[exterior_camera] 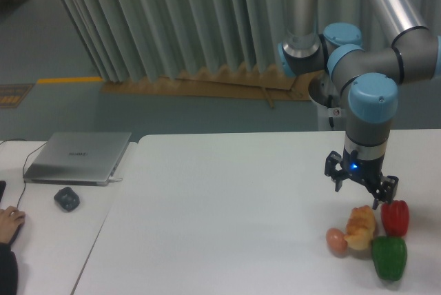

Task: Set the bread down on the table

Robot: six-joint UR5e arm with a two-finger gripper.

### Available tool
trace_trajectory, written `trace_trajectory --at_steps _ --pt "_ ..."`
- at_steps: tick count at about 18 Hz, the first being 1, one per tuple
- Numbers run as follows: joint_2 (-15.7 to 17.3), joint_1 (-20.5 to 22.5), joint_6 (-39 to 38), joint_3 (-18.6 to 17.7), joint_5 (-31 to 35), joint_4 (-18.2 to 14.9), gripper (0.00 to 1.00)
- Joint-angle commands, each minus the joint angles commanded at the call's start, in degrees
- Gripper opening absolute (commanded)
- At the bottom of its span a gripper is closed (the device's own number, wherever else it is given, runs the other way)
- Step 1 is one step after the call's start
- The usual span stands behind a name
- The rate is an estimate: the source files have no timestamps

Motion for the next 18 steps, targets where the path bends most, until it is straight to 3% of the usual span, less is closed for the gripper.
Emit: trace_trajectory --at_steps 5,18 --pt "2.1 4.4 10.7 -0.1 1.1 0.3 1.00" --pt "1.8 5.5 11.1 1.1 2.5 2.7 1.00"
